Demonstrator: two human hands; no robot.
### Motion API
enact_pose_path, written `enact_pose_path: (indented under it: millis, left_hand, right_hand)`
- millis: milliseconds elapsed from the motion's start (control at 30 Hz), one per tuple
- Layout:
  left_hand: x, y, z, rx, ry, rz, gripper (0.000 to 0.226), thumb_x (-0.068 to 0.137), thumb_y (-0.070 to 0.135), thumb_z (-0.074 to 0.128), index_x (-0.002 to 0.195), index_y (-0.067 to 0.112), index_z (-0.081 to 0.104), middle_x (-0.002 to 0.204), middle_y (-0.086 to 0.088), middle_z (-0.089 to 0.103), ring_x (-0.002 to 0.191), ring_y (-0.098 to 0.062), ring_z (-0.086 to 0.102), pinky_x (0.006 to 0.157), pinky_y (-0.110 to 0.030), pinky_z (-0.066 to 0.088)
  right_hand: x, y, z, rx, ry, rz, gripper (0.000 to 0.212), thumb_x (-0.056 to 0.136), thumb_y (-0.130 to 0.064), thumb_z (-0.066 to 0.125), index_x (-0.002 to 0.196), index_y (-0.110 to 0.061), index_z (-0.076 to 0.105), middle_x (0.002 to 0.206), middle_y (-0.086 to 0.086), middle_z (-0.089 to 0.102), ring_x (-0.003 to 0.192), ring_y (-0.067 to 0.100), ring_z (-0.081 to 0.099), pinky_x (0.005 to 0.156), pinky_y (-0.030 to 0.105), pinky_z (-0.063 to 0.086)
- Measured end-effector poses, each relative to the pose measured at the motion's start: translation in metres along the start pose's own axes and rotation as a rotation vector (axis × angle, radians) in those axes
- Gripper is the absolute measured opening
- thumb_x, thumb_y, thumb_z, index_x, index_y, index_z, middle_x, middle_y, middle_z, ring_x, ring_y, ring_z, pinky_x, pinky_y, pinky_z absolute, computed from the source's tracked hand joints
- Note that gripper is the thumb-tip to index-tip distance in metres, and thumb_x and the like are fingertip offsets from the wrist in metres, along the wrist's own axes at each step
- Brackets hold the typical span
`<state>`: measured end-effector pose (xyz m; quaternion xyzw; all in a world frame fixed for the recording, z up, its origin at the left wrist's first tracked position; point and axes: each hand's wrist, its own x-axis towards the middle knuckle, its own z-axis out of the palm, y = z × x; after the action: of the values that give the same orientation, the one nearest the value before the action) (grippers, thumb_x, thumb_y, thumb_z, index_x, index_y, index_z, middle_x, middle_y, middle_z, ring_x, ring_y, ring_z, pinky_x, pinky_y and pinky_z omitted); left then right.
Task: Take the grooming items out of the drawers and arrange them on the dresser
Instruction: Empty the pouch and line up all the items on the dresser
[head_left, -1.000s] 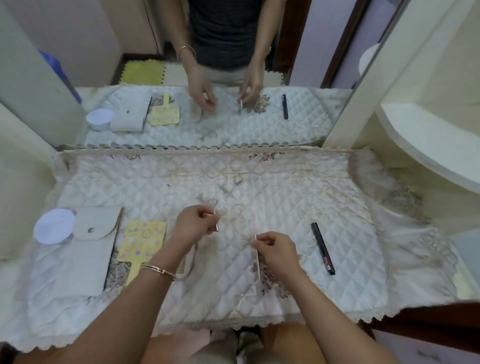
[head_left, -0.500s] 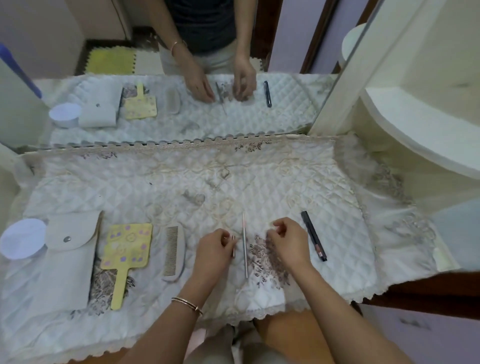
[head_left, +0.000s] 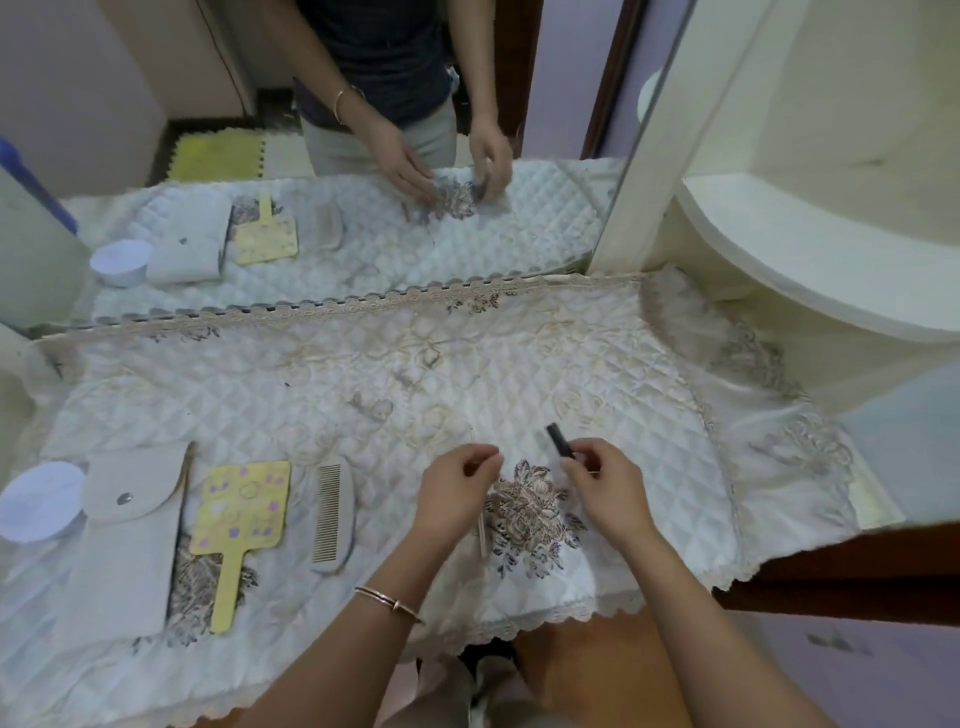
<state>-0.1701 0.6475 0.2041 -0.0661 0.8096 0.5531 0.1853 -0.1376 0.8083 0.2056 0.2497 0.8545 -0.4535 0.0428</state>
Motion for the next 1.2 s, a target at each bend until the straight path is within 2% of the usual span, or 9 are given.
enact_pose_path:
  millis: [133, 367, 467, 667, 733, 833, 967, 1100, 1200]
  left_hand:
    - [-0.005, 0.015, 0.025, -0.407, -0.069, -0.173, 0.025, 0.088, 0.022, 0.057, 0.108, 0.008, 0.065, 0.099, -0.006, 0.069, 0.094, -0.018, 0.065, 0.086, -0.028, 0.051]
    - [0.000, 0.028, 0.020, -0.572, 0.096, -0.194, 0.014, 0.087, 0.017, 0.058, 0.079, 0.010, 0.067, 0.074, -0.003, 0.063, 0.074, -0.015, 0.058, 0.067, -0.017, 0.049]
    - [0.027, 0.049, -0.017, -0.623, 0.196, -0.114, 0.017, 0.087, 0.013, 0.059, 0.098, 0.001, 0.064, 0.077, -0.002, 0.060, 0.070, -0.010, 0.055, 0.067, -0.017, 0.049]
    - [0.031, 0.035, -0.010, 0.111, -0.027, -0.026, 0.022, 0.081, 0.020, 0.067, 0.097, 0.005, 0.067, 0.074, -0.002, 0.063, 0.063, -0.015, 0.058, 0.055, -0.017, 0.048]
    - [0.021, 0.016, 0.014, 0.269, -0.066, -0.029, 0.021, 0.080, 0.024, 0.068, 0.093, 0.008, 0.069, 0.084, -0.005, 0.070, 0.070, -0.014, 0.061, 0.064, -0.021, 0.051]
    - [0.016, 0.001, 0.039, 0.375, -0.044, 0.007, 0.023, 0.081, 0.026, 0.066, 0.094, 0.008, 0.069, 0.098, -0.008, 0.072, 0.084, -0.017, 0.064, 0.076, -0.025, 0.049]
    - [0.022, -0.001, 0.049, 0.455, 0.017, 0.033, 0.023, 0.084, 0.026, 0.062, 0.095, 0.005, 0.065, 0.097, -0.012, 0.070, 0.090, -0.023, 0.063, 0.077, -0.031, 0.048]
    - [0.022, 0.002, 0.050, 0.462, 0.054, 0.025, 0.027, 0.085, 0.028, 0.062, 0.095, 0.003, 0.063, 0.095, -0.014, 0.069, 0.089, -0.025, 0.062, 0.077, -0.033, 0.048]
    - [0.017, 0.001, 0.046, 0.463, 0.060, 0.021, 0.031, 0.085, 0.030, 0.061, 0.102, 0.004, 0.062, 0.098, -0.013, 0.068, 0.092, -0.025, 0.062, 0.080, -0.034, 0.049]
  right_hand:
    - [-0.027, -0.012, 0.004, 0.060, -0.101, -0.083, 0.010, 0.086, -0.017, 0.062, 0.093, -0.022, 0.066, 0.076, -0.007, 0.061, 0.070, 0.007, 0.055, 0.059, 0.003, 0.042]
    - [-0.039, -0.001, 0.006, 0.078, -0.131, -0.015, 0.007, 0.088, -0.018, 0.060, 0.091, -0.013, 0.066, 0.067, -0.004, 0.055, 0.056, 0.007, 0.048, 0.048, 0.008, 0.039]
    - [-0.048, 0.011, 0.006, 0.130, -0.083, 0.076, 0.015, 0.087, -0.020, 0.062, 0.097, -0.009, 0.066, 0.080, -0.001, 0.065, 0.069, 0.011, 0.058, 0.058, 0.011, 0.043]
    - [-0.015, 0.004, -0.007, 0.148, -0.005, 0.139, 0.021, 0.084, -0.020, 0.066, 0.101, -0.007, 0.067, 0.088, 0.006, 0.067, 0.084, 0.024, 0.067, 0.082, 0.040, 0.056]
    - [-0.002, 0.001, -0.006, 0.087, 0.005, 0.133, 0.022, 0.084, -0.019, 0.065, 0.100, -0.005, 0.069, 0.085, 0.007, 0.066, 0.080, 0.028, 0.066, 0.081, 0.045, 0.056]
    - [0.013, 0.002, -0.003, -0.012, -0.004, 0.132, 0.018, 0.085, -0.016, 0.062, 0.097, -0.004, 0.069, 0.080, 0.013, 0.067, 0.070, 0.027, 0.062, 0.076, 0.043, 0.055]
    - [0.022, 0.010, 0.004, -0.124, -0.008, 0.108, 0.018, 0.087, -0.015, 0.059, 0.100, -0.003, 0.065, 0.087, 0.014, 0.066, 0.065, 0.015, 0.058, 0.050, 0.012, 0.042]
    - [0.023, 0.015, 0.011, -0.205, 0.026, 0.054, 0.019, 0.087, -0.018, 0.059, 0.093, 0.000, 0.064, 0.086, 0.013, 0.066, 0.073, 0.024, 0.059, 0.065, 0.035, 0.047]
    - [0.022, 0.015, 0.010, -0.236, 0.033, 0.019, 0.027, 0.088, -0.021, 0.058, 0.108, -0.003, 0.060, 0.100, 0.012, 0.061, 0.084, 0.023, 0.057, 0.070, 0.031, 0.044]
